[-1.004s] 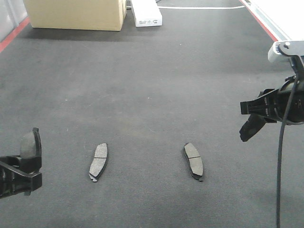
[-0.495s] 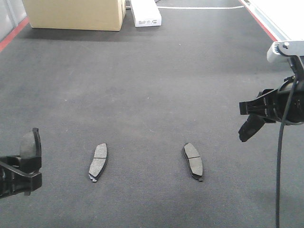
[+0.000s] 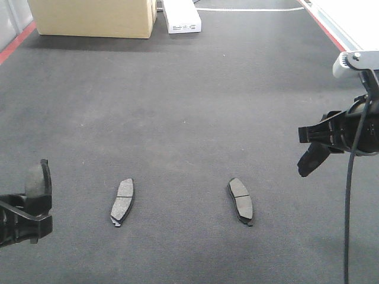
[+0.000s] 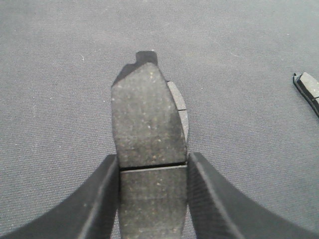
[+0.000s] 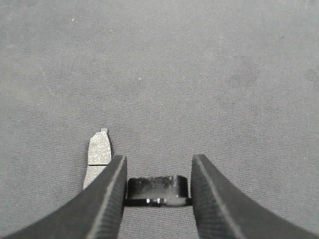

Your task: Move and align brake pads A on conveyor

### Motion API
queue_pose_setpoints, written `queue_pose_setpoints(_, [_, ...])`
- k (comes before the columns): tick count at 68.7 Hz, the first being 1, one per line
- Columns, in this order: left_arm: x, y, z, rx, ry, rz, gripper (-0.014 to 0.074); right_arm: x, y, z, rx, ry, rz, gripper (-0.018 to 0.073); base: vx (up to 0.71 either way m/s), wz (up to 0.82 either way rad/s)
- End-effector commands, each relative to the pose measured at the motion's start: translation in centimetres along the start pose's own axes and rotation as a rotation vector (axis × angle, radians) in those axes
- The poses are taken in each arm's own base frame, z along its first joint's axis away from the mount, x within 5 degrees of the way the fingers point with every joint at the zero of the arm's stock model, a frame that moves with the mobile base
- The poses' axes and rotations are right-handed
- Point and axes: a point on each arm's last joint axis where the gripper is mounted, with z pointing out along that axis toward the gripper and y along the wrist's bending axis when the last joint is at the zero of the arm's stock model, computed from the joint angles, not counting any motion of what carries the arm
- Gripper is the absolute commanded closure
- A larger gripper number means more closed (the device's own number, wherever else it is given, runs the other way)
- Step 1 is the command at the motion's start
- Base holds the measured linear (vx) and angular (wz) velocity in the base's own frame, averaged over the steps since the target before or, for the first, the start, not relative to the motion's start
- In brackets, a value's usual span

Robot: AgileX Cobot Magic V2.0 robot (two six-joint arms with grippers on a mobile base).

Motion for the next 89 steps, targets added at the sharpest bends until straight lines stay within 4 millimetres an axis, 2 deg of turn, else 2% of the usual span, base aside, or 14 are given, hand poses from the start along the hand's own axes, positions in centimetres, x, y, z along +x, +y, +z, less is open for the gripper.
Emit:
queue_pose_setpoints(1, [-1.6, -0.5, -0.7, 0.043, -0.115, -0.005, 0.0594, -1.6, -0.1, -1.5, -0.005, -0.132, -0.004, 0.0555, 0.00, 0.00])
queue_pose_setpoints(37, [-2.6, -1.0, -0.3, 0.075, -0.162, -0.012, 0.0593, -1.6, -0.1, -1.5, -0.005, -0.132, -0.004, 0.0555, 0.00, 0.00])
queue_pose_setpoints(44, [-3.3, -2.0, 0.2, 0.112, -0.168, 0.009, 0.0593, -1.6, -0.1, -1.5, -0.005, -0.132, -0.004, 0.0555, 0.00, 0.00])
queue_pose_setpoints(55, [-4.3, -4.8, 1.4, 0.210, -0.163, 0.065, 0.0593, -1.6, -0.1, -1.5, -0.005, -0.132, -0.004, 0.0555, 0.00, 0.00])
queue_pose_setpoints(68, [-5.3, -8.2, 4.9, 0.248, -0.038, 0.053, 0.0575, -1.6, -0.1, -1.5, -0.005, -0.132, -0.004, 0.0555, 0.00, 0.00])
queue_pose_setpoints(89, [-6.5, -11.8, 13.6, 0.182, 0.164, 0.063, 0.0558, -1.6, -0.1, -1.5, -0.005, -0.133, -0.004, 0.0555, 0.00, 0.00])
